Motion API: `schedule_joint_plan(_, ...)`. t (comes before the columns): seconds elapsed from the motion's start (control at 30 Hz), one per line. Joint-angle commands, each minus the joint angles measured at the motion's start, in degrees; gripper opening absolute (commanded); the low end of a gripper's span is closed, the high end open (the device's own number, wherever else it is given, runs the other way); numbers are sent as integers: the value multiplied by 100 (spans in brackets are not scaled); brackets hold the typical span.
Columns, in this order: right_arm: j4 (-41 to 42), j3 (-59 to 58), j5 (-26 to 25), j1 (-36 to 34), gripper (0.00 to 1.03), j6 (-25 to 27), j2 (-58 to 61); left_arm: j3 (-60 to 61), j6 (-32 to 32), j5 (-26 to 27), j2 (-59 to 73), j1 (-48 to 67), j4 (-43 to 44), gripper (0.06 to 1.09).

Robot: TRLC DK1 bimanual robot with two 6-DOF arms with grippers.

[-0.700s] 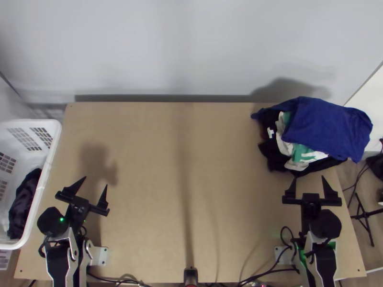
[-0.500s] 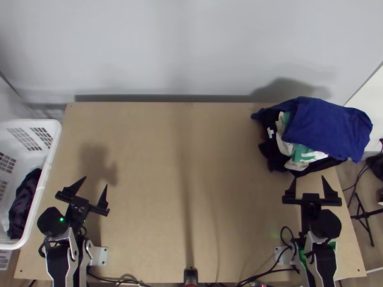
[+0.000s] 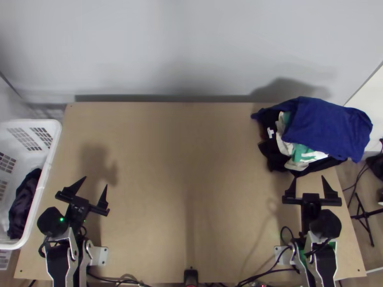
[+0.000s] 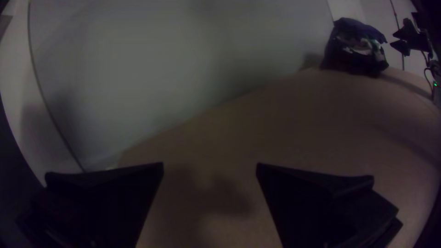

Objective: Fold the t-shirt

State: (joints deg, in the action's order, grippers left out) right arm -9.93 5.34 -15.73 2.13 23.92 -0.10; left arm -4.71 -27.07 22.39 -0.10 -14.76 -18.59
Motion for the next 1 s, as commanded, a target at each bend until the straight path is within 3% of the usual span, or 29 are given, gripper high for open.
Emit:
schedule_joint_plan(0.0, 9, 2, -1, -2, 99, -2, 1, 5, 0, 2, 1, 0, 4, 104)
schedule_joint_plan(0.97, -35, 2, 105, 209, 99, -151, 1, 5, 9, 2, 1, 97, -4, 104)
